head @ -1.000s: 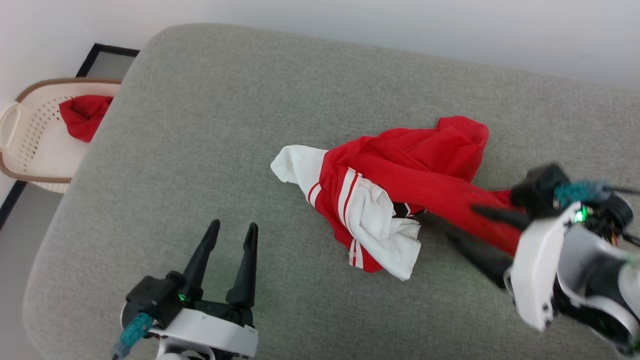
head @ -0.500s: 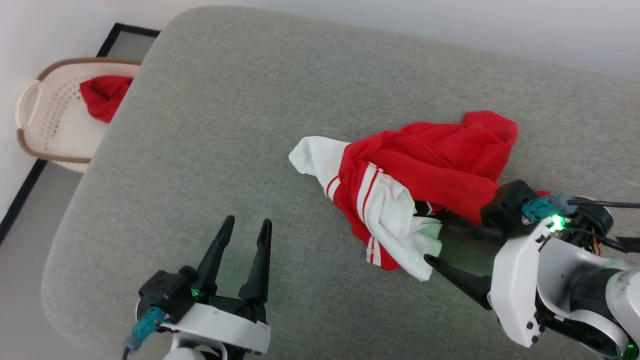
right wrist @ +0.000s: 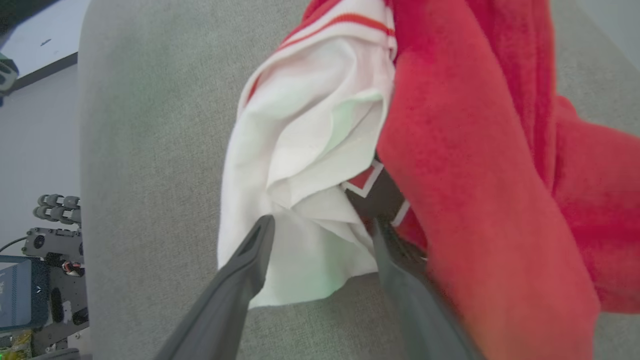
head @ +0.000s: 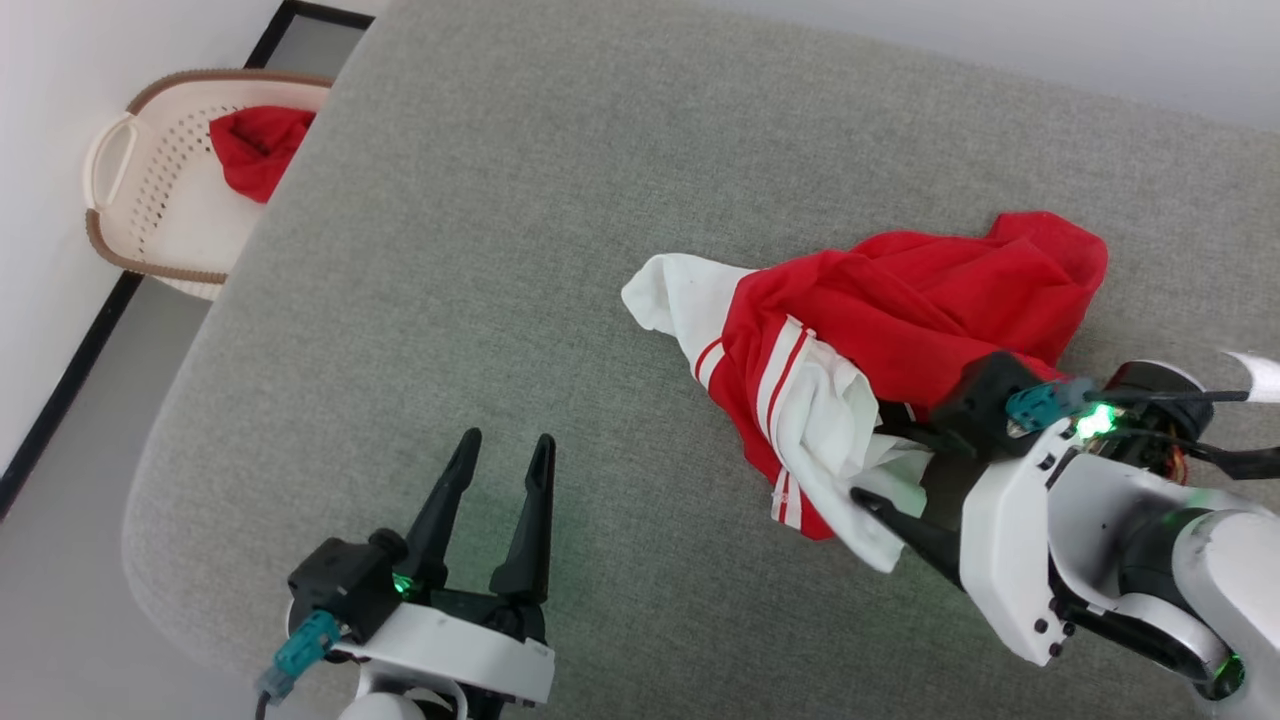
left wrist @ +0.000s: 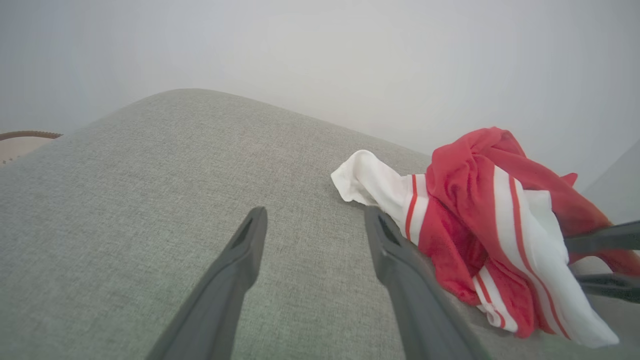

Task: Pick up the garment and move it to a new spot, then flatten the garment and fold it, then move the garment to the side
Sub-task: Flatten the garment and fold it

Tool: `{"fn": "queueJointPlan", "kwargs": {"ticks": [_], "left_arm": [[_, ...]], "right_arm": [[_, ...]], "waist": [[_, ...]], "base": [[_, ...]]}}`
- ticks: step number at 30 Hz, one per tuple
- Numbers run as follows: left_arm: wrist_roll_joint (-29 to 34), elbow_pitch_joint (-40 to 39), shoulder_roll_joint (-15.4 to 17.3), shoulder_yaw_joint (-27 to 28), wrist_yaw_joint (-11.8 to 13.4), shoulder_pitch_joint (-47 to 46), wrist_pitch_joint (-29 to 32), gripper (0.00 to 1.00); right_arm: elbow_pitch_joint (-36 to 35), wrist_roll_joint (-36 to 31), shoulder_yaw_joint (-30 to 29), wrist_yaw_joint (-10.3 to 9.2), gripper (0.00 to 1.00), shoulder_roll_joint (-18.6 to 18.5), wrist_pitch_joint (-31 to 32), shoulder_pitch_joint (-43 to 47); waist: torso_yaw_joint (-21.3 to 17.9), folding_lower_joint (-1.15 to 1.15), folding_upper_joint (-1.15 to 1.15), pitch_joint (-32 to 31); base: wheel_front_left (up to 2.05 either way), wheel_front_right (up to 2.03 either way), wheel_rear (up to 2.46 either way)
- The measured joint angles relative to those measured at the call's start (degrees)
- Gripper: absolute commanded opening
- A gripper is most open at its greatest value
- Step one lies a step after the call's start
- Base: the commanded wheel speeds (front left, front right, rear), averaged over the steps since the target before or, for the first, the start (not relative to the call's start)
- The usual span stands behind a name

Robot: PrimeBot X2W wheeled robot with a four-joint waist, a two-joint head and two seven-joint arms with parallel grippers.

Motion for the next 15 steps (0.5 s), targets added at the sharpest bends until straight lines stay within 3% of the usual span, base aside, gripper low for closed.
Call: {"fn": "queueJointPlan", "kwargs": {"ticks": [6,7,8,12,13,15], "left_arm": [[0.0,0.1,-0.2,-0.1,0.0,-0.8,0.0,1.00],[0.0,0.1,-0.3,-0.2,0.0,-0.9,0.0,1.00],[0.0,0.1,-0.3,-0.2,0.0,-1.0,0.0,1.00],[-0.3,0.1,-0.3,-0.4,0.0,-1.2,0.0,1.00],[-0.4,0.1,-0.3,-0.4,0.0,-1.2,0.0,1.00],[-0.4,0.1,-0.3,-0.3,0.0,-1.4,0.0,1.00]], "right_arm": [[0.9,-0.4,2.6,0.00,1.00,0.0,-1.6,-2.0],[1.1,-0.5,2.8,0.00,0.86,0.1,-2.0,-2.3],[1.4,-0.5,3.0,0.01,0.58,0.2,-2.2,-2.4],[2.4,-0.6,4.0,0.01,0.07,0.3,-3.1,-3.3],[2.6,-0.6,4.1,0.01,0.00,0.4,-3.5,-3.4],[3.0,-0.6,4.2,0.00,0.00,0.5,-4.0,-3.8]], "waist": [[-0.2,0.00,-0.01,0.6],[-0.2,0.00,0.00,0.7],[-0.3,0.00,0.00,0.8],[-0.6,0.00,0.00,1.0],[-0.7,0.00,0.00,1.1],[-0.8,0.00,0.00,1.2]], "base": [[0.00,0.00,0.00],[0.00,0.00,0.00],[0.00,0.00,0.00],[0.00,0.00,0.00],[0.00,0.00,0.00],[0.00,0.00,0.00]]}}
